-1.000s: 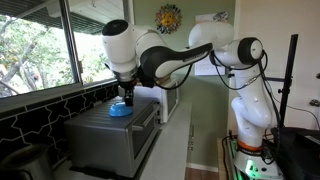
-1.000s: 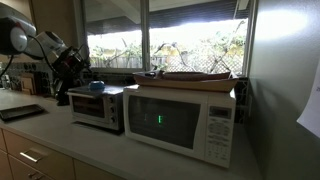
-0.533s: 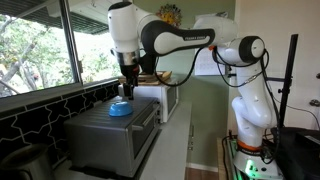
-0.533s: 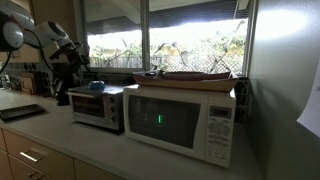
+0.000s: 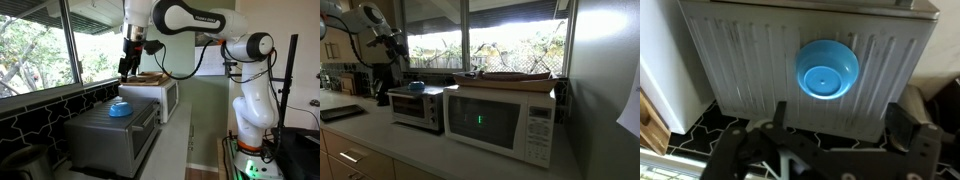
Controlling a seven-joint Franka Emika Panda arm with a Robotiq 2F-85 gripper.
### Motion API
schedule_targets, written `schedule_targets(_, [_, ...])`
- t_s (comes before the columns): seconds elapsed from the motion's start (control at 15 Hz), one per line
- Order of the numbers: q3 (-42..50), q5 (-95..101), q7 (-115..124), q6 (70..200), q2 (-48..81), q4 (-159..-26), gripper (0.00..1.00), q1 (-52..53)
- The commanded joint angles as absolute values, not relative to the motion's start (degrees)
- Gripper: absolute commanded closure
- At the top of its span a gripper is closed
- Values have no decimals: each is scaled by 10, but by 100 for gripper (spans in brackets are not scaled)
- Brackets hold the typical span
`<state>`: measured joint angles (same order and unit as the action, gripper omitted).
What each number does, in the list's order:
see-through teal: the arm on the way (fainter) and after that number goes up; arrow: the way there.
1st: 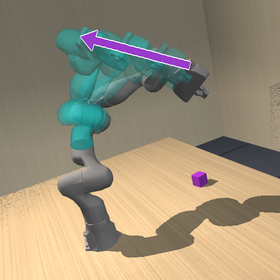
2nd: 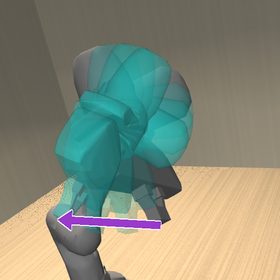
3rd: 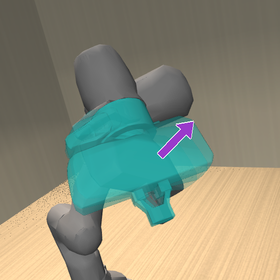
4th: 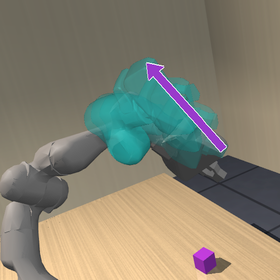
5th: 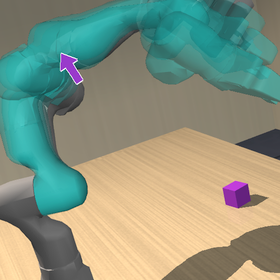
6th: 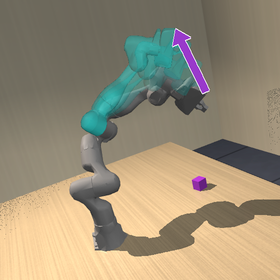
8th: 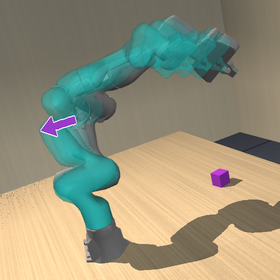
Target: Flip the bowl on top of the toaster oven anticlockwise once to place it in an upside down position
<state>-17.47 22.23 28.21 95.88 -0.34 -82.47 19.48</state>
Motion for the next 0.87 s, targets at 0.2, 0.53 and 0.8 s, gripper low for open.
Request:
schedule_targets(0.2, [-161,182,314,1014,-81,-891,0,185])
schedule_targets(0.53, [-179,194,308,997,-66,-862,0,172])
schedule_targets(0.8, [-179,193,310,999,-68,-869,0,172])
